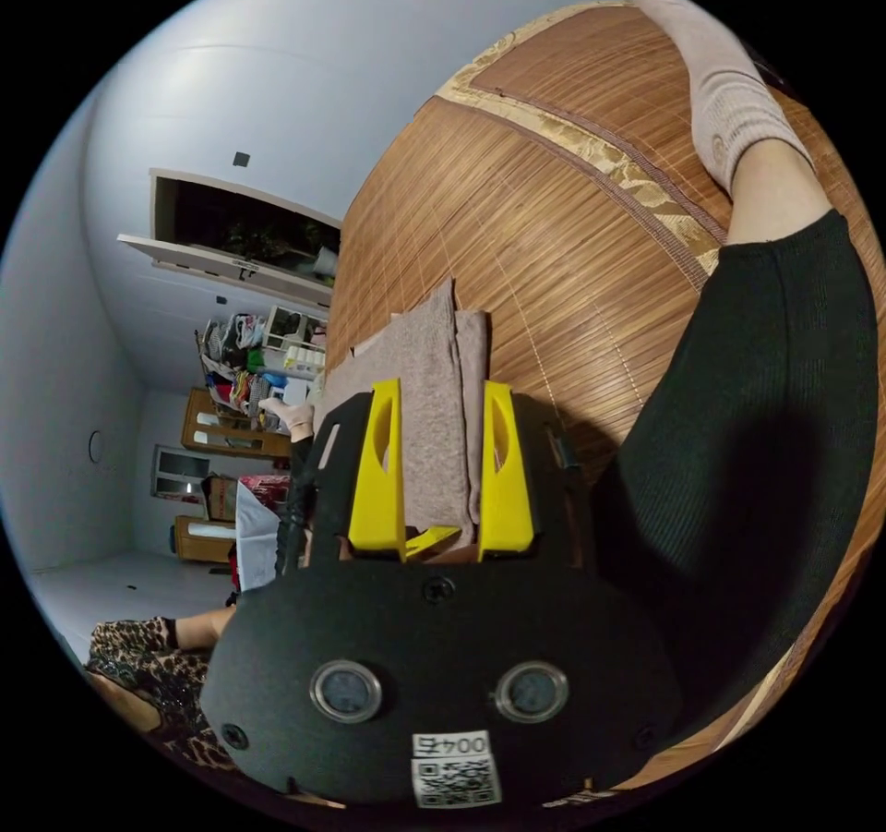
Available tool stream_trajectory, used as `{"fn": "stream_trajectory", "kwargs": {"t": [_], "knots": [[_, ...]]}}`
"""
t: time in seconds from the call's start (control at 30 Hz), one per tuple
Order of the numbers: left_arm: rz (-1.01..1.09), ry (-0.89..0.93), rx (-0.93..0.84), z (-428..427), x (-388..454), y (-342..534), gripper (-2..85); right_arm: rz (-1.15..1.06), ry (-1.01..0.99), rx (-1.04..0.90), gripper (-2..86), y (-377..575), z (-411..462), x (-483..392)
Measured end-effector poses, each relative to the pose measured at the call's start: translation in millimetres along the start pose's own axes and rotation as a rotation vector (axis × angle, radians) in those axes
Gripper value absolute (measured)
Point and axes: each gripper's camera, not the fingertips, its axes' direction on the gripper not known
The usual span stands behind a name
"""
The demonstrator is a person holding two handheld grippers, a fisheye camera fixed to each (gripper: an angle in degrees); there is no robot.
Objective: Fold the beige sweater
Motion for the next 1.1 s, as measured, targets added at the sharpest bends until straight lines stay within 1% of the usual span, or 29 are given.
{"fn": "stream_trajectory", "kwargs": {"t": [0.1,0.17,0.3,0.4,0.57,0.7,0.8,1.0,1.1], "knots": [[-0.071,0.039,0.013,2,-9,-1,4.4,0.031,0.019,-0.028,14.1,-6,6,5],[-0.110,0.076,0.058,-6,-14,2,3.4,0.062,0.037,-0.056,15.5,-12,12,10],[-0.163,0.106,0.113,-18,-21,8,2.6,0.089,0.055,-0.137,16.6,-21,27,13],[-0.212,0.134,0.157,-27,-28,15,2.3,0.093,0.065,-0.151,16.4,-24,31,12],[-0.261,0.174,0.217,-43,-38,29,2.2,0.121,-0.047,-0.187,16.6,-26,37,16],[-0.282,0.201,0.251,-54,-45,39,2.2,0.119,-0.043,-0.199,16.1,-27,43,11],[-0.299,0.230,0.279,-61,-50,48,2.1,0.128,-0.079,-0.206,15.7,-29,48,10],[-0.306,0.281,0.308,-73,-55,63,2.1,0.142,-0.099,-0.198,12.0,-31,62,3],[-0.308,0.295,0.309,-78,-58,69,2.1,0.116,-0.053,-0.178,6.7,-26,67,-8]]}}
